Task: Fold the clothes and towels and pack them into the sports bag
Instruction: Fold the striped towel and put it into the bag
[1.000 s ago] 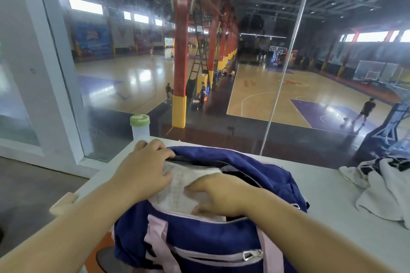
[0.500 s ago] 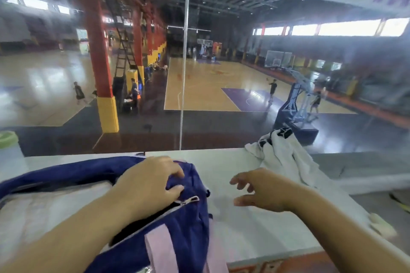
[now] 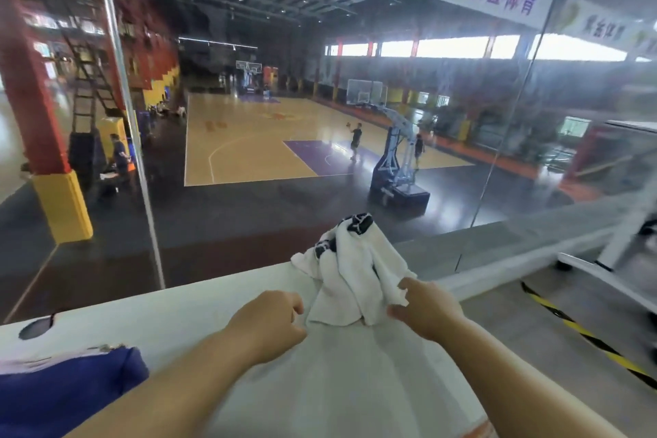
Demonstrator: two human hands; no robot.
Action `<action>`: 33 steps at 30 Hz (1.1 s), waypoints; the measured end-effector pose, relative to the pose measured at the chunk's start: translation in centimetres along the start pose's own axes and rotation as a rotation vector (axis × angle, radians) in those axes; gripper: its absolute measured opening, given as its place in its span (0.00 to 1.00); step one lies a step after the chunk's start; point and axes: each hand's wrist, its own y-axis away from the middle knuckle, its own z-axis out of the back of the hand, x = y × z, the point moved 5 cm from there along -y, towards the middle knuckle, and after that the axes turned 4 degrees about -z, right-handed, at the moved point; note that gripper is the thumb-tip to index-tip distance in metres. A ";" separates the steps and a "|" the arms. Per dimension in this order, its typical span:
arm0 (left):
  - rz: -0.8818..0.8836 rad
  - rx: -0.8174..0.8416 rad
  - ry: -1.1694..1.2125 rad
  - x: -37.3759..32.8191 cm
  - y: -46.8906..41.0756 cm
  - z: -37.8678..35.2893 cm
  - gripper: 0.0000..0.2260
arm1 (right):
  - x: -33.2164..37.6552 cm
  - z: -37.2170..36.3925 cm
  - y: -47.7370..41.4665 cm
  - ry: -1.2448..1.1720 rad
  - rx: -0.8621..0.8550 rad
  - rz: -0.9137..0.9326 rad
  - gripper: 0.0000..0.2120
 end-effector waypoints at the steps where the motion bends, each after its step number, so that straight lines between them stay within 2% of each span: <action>1: -0.007 -0.002 0.010 -0.1 -1.3 -0.8 0.15 | 0.0 -0.3 -0.8 -0.028 -0.009 0.010 0.29; 3: -0.044 -0.004 -0.008 -0.6 -3.9 -2.5 0.16 | 0.6 -1.1 -2.3 -0.087 -0.023 0.062 0.29; 6: -0.093 0.001 -0.027 -0.9 -6.8 -4.9 0.22 | 1.6 -2.7 -4.1 -0.206 0.035 0.129 0.29; 8: -0.099 0.052 -0.011 -0.6 -8.0 -6.7 0.24 | 1.9 -4.2 -4.9 -0.138 0.072 0.166 0.18; 10: -0.112 0.089 0.000 -0.1 -8.5 -8.2 0.17 | 1.9 -5.0 -5.2 0.033 0.011 0.220 0.07; 13: -0.158 0.012 -0.065 0.5 -8.7 -8.6 0.07 | 1.6 -5.3 -5.2 0.078 -0.106 0.271 0.12; 17: -0.151 0.014 -0.123 1.5 -7.5 -7.3 0.07 | -0.1 -5.2 -4.5 0.053 -0.078 0.247 0.15; 21: -0.073 0.067 -0.293 4.0 -4.6 -5.2 0.08 | -3.1 -4.4 -2.5 0.098 0.024 0.184 0.14; 23: 0.010 0.124 -0.391 4.9 -3.0 -3.8 0.10 | -4.6 -4.0 -1.2 0.187 0.113 0.121 0.11; 25: 0.120 0.265 -0.498 5.3 -1.6 -2.6 0.11 | -5.7 -3.5 -0.1 0.297 0.209 0.056 0.08; 27: 0.170 0.414 -0.576 5.1 -0.7 -1.6 0.10 | -6.1 -2.7 1.1 0.305 0.279 0.030 0.04; 29: 0.179 0.465 -0.554 4.1 -0.3 -0.7 0.13 | -5.8 -1.4 2.0 0.236 0.253 0.019 0.13; 31: 0.128 0.349 -0.431 2.8 -0.9 0.0 0.14 | -4.6 0.0 2.8 0.194 0.119 0.040 0.19; 33: 0.034 0.129 -0.308 1.2 -1.7 0.5 0.11 | -2.4 0.4 3.7 0.120 -0.022 0.119 0.20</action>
